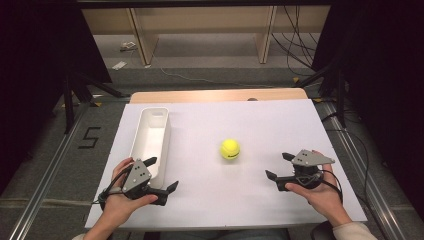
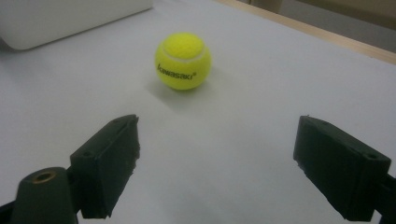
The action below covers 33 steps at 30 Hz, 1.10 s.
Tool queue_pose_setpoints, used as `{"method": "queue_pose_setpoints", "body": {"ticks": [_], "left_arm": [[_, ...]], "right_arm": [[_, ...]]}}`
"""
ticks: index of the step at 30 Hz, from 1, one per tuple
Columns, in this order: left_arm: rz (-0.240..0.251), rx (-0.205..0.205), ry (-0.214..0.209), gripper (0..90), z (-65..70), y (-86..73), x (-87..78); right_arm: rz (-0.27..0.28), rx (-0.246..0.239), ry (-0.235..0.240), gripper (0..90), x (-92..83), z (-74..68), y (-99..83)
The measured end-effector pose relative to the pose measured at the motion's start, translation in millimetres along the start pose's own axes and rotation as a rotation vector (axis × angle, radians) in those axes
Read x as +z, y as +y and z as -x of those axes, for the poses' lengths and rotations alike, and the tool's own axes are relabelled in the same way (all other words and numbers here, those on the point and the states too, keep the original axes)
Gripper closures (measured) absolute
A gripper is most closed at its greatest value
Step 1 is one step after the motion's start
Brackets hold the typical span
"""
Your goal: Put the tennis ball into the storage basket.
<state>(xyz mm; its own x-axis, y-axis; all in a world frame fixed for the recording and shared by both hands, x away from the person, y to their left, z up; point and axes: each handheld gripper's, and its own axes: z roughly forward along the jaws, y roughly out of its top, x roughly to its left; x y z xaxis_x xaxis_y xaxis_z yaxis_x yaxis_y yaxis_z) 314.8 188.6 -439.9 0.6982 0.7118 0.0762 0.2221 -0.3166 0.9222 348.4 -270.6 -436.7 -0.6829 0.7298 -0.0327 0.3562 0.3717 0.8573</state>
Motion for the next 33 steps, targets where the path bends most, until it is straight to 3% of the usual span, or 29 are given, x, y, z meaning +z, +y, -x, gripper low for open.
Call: {"method": "queue_pose_setpoints", "body": {"ticks": [12, 33], "left_arm": [[0.008, -0.003, -0.011, 0.0, 0.0, 0.5, -0.3], [0.003, 0.003, -0.015, 0.0, 0.5, 0.2, 0.7]], "right_arm": [[0.002, -0.002, -0.001, 15.0, 3.0, -1.9, 2.2], [0.025, -0.006, 0.0, 15.2, 25.0, -5.2, 12.1]]}}
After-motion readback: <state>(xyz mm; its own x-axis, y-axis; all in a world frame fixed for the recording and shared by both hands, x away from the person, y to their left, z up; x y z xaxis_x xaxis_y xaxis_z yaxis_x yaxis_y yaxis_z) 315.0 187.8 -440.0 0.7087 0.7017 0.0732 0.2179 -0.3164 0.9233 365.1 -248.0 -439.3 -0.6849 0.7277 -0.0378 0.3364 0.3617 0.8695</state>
